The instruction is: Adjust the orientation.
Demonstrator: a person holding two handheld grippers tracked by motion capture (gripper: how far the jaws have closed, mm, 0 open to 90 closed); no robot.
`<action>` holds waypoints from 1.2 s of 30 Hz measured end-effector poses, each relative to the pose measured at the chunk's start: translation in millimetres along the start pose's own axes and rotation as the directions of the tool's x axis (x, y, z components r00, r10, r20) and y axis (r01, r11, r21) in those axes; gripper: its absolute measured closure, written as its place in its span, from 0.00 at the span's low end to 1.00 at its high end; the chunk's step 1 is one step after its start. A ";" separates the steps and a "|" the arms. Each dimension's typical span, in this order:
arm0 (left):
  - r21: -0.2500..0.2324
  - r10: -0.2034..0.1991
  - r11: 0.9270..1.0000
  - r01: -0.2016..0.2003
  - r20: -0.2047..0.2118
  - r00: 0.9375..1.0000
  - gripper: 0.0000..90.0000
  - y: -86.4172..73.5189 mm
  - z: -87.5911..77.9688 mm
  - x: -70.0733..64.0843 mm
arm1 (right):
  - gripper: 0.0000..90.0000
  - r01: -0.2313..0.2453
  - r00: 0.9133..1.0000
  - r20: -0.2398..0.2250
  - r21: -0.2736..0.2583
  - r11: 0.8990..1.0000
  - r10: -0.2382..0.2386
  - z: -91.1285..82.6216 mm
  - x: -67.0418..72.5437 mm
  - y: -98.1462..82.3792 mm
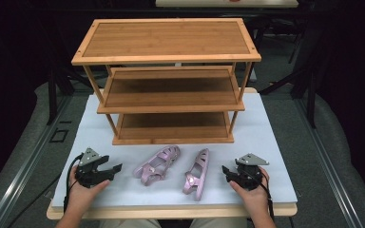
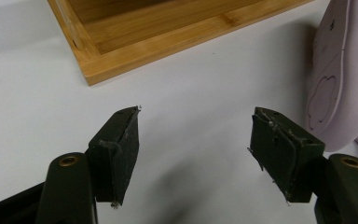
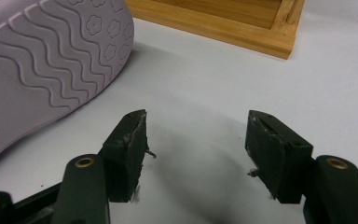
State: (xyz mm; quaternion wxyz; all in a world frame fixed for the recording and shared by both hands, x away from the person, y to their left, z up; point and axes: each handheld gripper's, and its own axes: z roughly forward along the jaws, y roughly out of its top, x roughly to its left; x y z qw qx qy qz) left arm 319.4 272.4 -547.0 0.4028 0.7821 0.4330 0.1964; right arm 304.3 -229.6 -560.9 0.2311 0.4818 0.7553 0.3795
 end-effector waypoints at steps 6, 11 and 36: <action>-0.005 -0.014 1.000 0.014 0.001 1.000 0.36 0.9 -0.5 0.1 | 0.43 -0.004 1.000 0.010 -0.007 1.000 0.004 -1.8 -0.9 -0.4; -0.003 -0.016 1.000 0.016 -0.002 1.000 0.36 1.0 -1.5 0.1 | 0.43 -0.006 1.000 0.009 -0.016 1.000 0.006 -3.0 -1.1 -0.5; -0.093 -0.073 0.992 0.082 0.093 0.993 0.38 9.9 -9.8 -8.0 | 0.43 -0.018 1.000 0.015 -0.023 1.000 0.019 -3.7 -3.3 -2.0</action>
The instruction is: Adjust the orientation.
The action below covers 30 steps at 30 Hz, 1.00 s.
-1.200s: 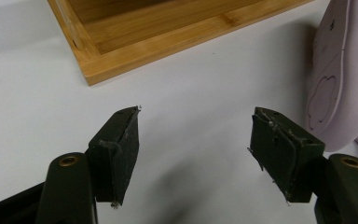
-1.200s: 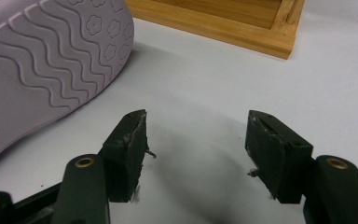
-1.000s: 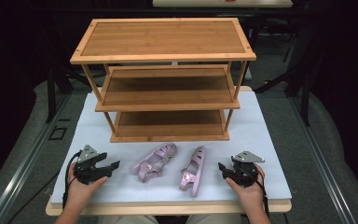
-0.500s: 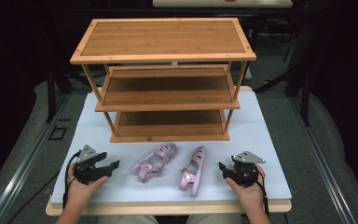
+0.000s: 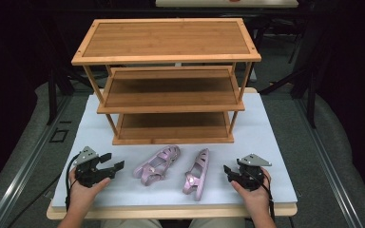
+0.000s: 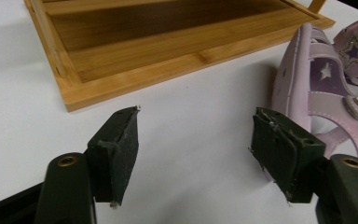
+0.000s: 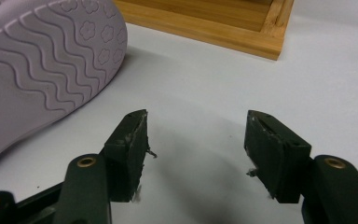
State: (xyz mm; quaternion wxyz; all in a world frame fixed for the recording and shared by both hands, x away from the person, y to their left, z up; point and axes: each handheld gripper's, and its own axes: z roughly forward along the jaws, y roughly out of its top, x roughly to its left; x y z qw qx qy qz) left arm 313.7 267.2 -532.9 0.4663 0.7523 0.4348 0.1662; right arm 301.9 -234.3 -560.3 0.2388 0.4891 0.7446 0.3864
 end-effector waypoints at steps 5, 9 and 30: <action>0.001 0.015 1.000 -0.015 0.031 0.999 0.52 8.9 -3.9 -8.1 | 0.43 -0.008 1.000 -0.005 0.003 1.000 0.008 1.4 0.2 0.1; 0.014 0.111 0.994 -0.111 0.026 0.994 0.63 22.0 -6.2 -22.2 | 0.43 -0.009 1.000 0.000 -0.001 1.000 0.009 0.4 1.2 0.4; 0.092 0.251 0.961 -0.260 0.102 0.963 1.00 36.8 31.6 -67.7 | 0.44 -0.024 1.000 -0.014 -0.007 1.000 0.024 -1.9 -1.8 -0.3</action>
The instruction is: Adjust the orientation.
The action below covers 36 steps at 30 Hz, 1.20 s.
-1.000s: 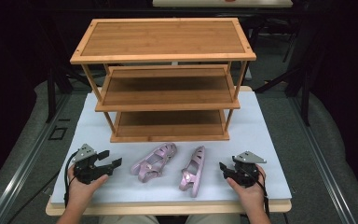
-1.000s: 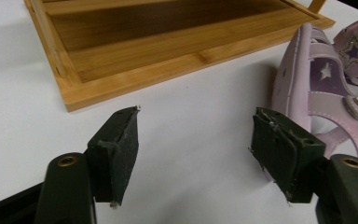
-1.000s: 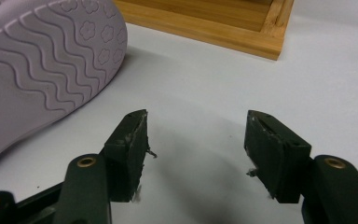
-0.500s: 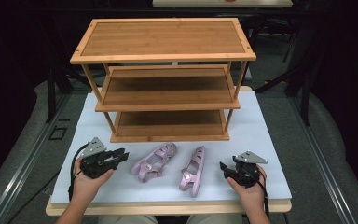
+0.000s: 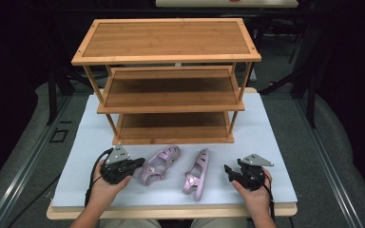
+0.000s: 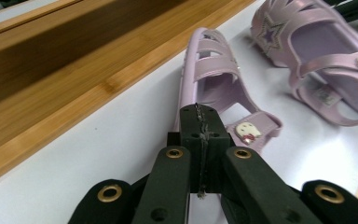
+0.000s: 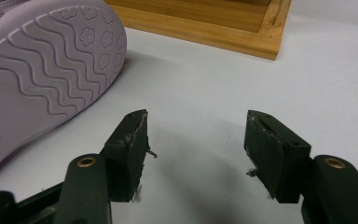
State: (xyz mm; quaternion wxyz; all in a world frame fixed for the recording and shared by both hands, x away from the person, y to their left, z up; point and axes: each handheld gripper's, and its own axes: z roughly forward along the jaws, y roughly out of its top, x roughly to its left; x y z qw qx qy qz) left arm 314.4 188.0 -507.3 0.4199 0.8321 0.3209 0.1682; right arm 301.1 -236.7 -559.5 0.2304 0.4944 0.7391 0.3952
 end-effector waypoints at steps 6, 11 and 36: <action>0.028 0.025 0.999 -0.024 -0.042 0.999 1.00 -4.4 8.6 4.6 | 0.44 -0.001 1.000 0.002 0.001 1.000 0.001 -0.4 -0.5 -0.1; 0.056 -0.008 0.998 0.012 -0.082 0.997 1.00 -4.3 17.3 21.4 | 0.44 -0.005 1.000 -0.005 -0.006 1.000 0.005 -0.1 -0.2 -0.1; 0.155 -0.006 0.988 0.008 -0.017 1.000 0.73 21.6 6.2 40.9 | 0.44 -0.014 1.000 -0.012 -0.001 1.000 0.014 1.0 0.3 -0.4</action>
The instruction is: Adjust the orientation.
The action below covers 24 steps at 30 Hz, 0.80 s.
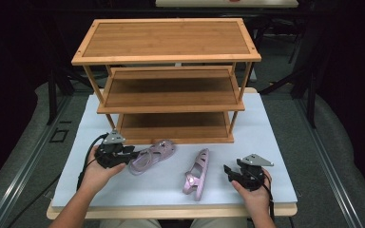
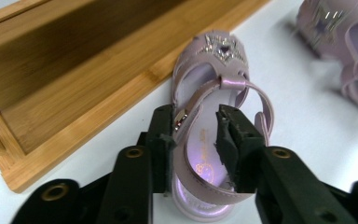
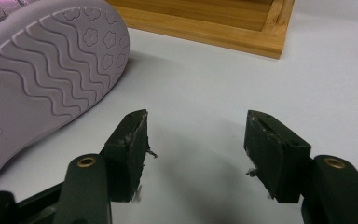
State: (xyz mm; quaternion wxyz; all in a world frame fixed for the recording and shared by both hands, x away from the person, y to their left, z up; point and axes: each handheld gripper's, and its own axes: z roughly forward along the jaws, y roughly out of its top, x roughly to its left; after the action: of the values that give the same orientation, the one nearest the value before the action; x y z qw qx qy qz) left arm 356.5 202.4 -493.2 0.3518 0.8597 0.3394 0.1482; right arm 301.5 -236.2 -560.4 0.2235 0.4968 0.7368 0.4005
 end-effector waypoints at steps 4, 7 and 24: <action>0.067 0.036 0.997 -0.034 -0.028 0.999 0.74 2.0 13.6 -1.8 | 0.44 -0.001 1.000 -0.002 -0.001 1.000 0.001 0.0 -0.2 0.0; 0.095 0.042 0.995 -0.040 -0.024 0.999 0.85 2.6 22.3 -1.9 | 0.44 -0.002 1.000 -0.002 0.000 1.000 0.002 -0.2 -0.7 -0.2; 0.272 0.106 0.957 -0.099 -0.012 0.994 0.92 -9.2 -6.8 2.9 | 0.44 -0.013 1.000 -0.015 0.002 1.000 0.013 0.4 -1.8 -0.9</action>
State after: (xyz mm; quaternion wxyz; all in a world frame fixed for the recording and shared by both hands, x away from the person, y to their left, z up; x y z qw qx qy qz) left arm 350.8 212.6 -494.8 0.2183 0.9141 0.3159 0.1299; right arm 302.0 -237.8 -561.4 0.2150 0.4987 0.7355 0.4050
